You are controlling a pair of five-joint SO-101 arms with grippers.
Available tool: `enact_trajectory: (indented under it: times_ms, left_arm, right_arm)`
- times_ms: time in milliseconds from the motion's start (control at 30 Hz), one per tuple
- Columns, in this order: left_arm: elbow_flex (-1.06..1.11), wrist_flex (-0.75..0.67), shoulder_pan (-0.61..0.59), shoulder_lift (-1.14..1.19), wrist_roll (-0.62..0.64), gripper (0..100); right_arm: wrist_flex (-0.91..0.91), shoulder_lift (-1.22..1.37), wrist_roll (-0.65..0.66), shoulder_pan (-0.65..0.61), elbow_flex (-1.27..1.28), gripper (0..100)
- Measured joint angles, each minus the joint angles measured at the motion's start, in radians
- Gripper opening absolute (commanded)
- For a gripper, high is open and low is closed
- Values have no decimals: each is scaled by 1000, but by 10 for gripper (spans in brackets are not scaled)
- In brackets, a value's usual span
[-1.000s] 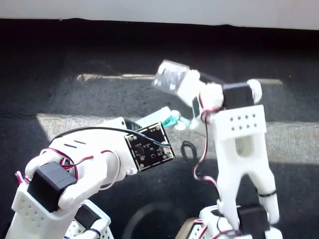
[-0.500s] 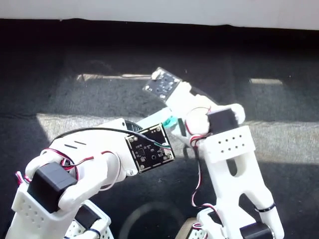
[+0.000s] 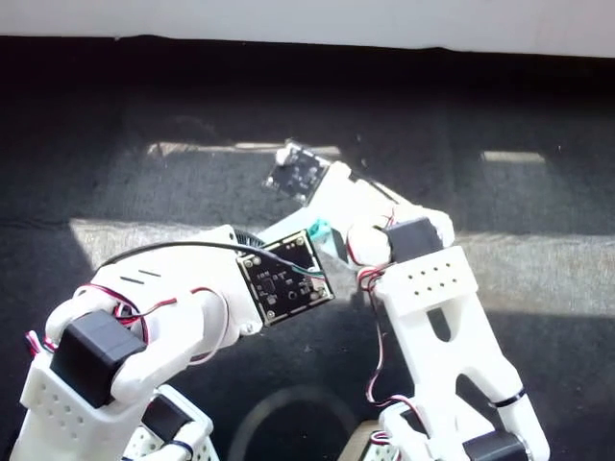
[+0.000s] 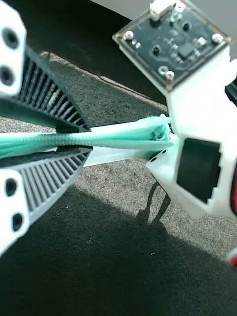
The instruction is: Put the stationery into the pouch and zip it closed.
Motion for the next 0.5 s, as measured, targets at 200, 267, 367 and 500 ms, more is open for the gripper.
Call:
enact_trajectory:
  times_ms: [200, 267, 367, 500]
  left_arm:
    - [0, -2, 0, 0, 0, 7]
    - [0, -2, 0, 0, 0, 7]
    - [0, -2, 2, 0, 0, 7]
    - [0, -2, 2, 2, 0, 7]
  right_arm:
    - [-32, -12, 32, 28, 8, 7]
    - [-32, -12, 32, 54, 9, 7]
    - [-32, -14, 32, 89, 9, 7]
    - [-54, -44, -63, 130, 9, 7]
